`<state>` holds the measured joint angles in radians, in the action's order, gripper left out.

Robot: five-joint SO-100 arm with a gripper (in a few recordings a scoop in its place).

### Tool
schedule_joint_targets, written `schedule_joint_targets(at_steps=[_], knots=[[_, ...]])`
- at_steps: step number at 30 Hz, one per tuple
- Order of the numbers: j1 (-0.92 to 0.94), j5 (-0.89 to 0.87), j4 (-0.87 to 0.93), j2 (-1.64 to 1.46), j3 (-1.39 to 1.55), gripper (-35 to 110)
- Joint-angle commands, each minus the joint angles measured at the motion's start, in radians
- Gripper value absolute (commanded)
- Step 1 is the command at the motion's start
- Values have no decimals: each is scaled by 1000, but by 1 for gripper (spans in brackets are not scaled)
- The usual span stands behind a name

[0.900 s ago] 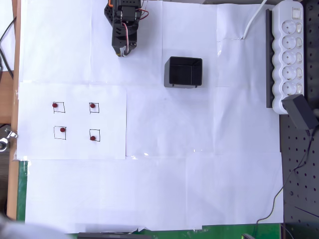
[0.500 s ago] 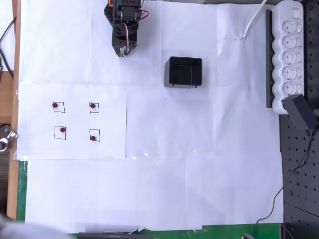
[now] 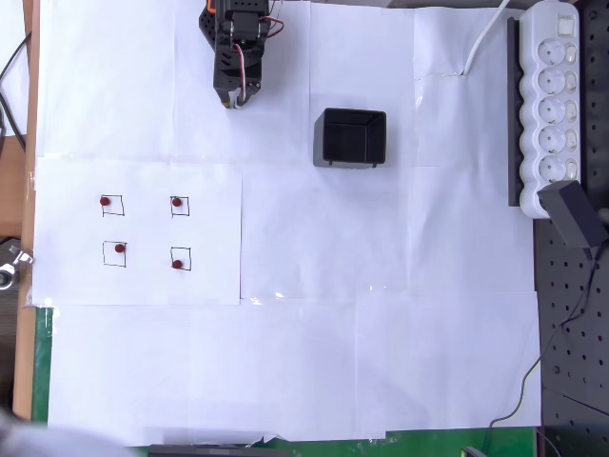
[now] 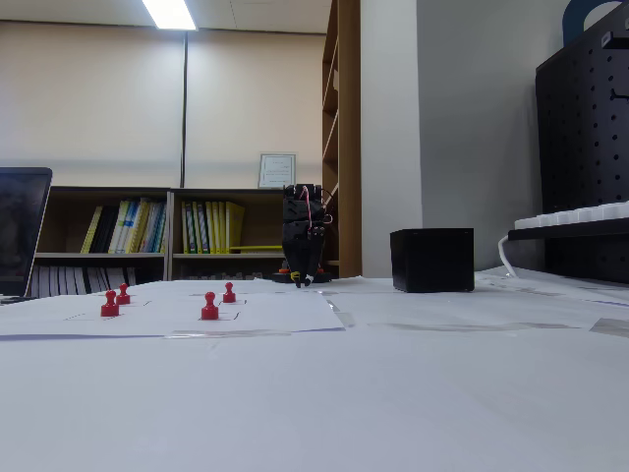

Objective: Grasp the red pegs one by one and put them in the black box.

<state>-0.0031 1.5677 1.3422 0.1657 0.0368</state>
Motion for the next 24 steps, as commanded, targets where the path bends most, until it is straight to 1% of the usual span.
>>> schedule_joint_targets(at_steps=[1, 6, 9, 10, 11, 12, 14, 17, 18, 20, 24], knots=[[18, 3, 5, 11, -11, 0], [55, 14, 5, 11, -11, 1], [38, 0, 0, 8, -11, 1], [40, -52, -25, -12, -11, 0], [61, -193, -89, -69, -5, 0], [74, -227, -198, -147, 8, 0], [114, -225, -456, -345, 43, 1], [184, -209, -953, -592, 32, 3], [207, -229, -1088, -661, 20, 3], [242, -253, -1298, -824, 26, 4], [247, -215, -1580, -1051, 29, 9]])
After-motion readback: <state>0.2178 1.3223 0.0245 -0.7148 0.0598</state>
